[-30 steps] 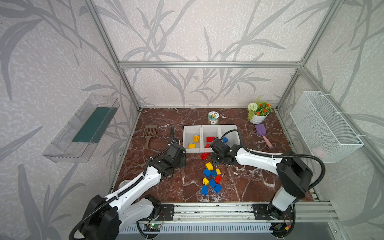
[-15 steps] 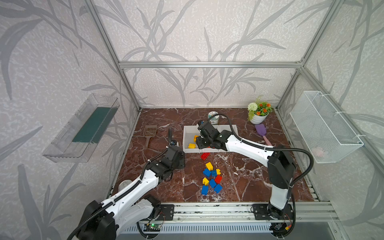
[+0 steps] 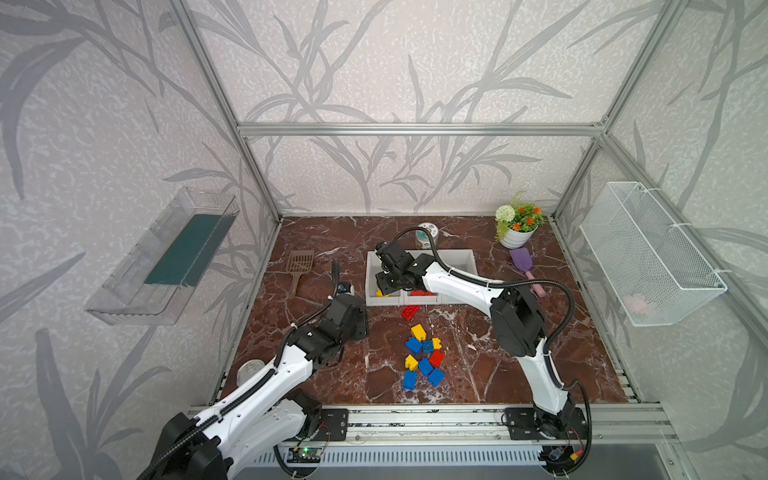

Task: Sort the legos into containers by color
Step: Place the lego in the container.

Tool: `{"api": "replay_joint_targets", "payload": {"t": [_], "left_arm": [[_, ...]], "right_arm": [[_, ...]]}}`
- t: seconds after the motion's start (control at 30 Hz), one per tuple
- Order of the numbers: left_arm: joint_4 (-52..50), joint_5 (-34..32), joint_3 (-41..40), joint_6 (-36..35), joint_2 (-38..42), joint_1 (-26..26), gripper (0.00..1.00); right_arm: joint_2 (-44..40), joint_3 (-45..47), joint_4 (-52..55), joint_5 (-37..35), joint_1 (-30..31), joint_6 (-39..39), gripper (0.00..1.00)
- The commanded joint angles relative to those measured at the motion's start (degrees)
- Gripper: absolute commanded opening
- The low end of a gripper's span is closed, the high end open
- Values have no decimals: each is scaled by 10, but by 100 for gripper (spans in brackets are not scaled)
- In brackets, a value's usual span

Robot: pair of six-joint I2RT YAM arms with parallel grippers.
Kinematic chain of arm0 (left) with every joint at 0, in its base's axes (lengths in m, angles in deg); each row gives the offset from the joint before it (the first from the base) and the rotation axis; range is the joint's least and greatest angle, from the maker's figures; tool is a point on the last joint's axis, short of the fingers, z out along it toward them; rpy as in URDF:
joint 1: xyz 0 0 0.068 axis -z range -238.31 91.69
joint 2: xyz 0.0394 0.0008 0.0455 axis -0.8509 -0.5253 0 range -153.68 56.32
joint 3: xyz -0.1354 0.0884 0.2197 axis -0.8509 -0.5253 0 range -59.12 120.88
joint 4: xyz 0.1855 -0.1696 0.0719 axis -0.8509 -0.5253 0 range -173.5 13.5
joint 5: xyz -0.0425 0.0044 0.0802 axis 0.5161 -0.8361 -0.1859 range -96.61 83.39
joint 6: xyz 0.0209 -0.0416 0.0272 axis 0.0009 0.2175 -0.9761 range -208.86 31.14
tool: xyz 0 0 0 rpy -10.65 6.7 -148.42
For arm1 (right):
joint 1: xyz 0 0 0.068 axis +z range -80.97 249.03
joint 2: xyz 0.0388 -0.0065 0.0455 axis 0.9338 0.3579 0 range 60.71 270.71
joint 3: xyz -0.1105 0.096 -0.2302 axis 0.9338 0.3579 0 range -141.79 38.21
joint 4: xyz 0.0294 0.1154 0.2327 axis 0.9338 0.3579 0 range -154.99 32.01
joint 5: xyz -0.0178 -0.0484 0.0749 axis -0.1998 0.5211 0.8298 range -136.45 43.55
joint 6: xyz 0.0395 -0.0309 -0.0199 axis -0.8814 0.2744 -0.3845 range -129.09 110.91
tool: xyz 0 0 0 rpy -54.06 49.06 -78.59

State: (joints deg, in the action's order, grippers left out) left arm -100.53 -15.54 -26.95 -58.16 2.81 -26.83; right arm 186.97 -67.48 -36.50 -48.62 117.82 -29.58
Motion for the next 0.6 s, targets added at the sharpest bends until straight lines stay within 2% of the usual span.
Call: {"api": "replay_joint_targets", "payload": {"t": [0.0, 0.13, 0.47, 0.57], "left_arm": [[-17, -5, -9, 12, 7, -2, 61], [-13, 1, -9, 7, 5, -1, 61], [1, 21, -10, -4, -3, -1, 61], [30, 59, -17, -34, -9, -1, 63]], "right_arm": [[6, -29, 24, 9, -4, 8, 55], [-3, -29, 25, 7, -4, 11, 61], [-55, 6, 24, 1, -8, 7, 63], [-98, 51, 8, -6, -14, 0, 63]]}}
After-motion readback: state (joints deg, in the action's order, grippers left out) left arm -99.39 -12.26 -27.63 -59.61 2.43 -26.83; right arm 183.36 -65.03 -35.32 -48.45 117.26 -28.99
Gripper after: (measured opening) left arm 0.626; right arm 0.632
